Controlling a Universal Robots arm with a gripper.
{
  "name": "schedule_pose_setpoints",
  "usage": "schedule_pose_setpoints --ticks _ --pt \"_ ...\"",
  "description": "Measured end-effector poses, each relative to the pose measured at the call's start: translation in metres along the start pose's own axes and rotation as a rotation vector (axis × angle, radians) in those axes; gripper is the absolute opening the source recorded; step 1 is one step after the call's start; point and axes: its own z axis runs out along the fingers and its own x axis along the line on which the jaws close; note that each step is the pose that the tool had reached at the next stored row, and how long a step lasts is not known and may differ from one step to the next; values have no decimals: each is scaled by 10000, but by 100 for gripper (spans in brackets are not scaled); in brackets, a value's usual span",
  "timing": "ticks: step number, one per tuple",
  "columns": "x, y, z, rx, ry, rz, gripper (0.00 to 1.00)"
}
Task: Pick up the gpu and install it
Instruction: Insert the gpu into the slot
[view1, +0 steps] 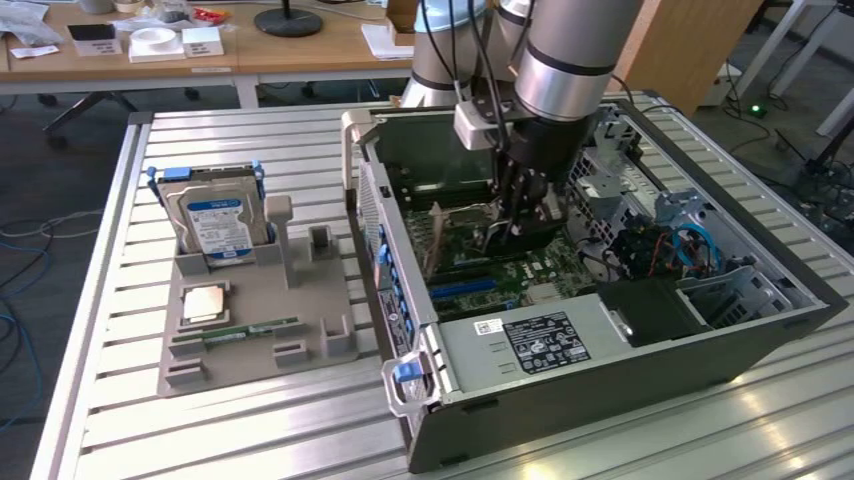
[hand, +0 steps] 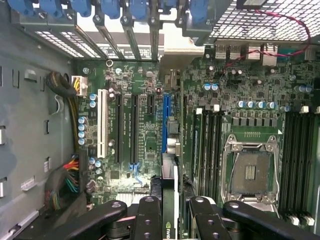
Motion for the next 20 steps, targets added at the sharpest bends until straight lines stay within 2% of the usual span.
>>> schedule_pose_setpoints --ticks 11,14,20 --pt "11 60 69 -2 2 -17 26" --pt "13 69 147 0 0 -16 26" --pt "13 69 147 -1 1 -16 26"
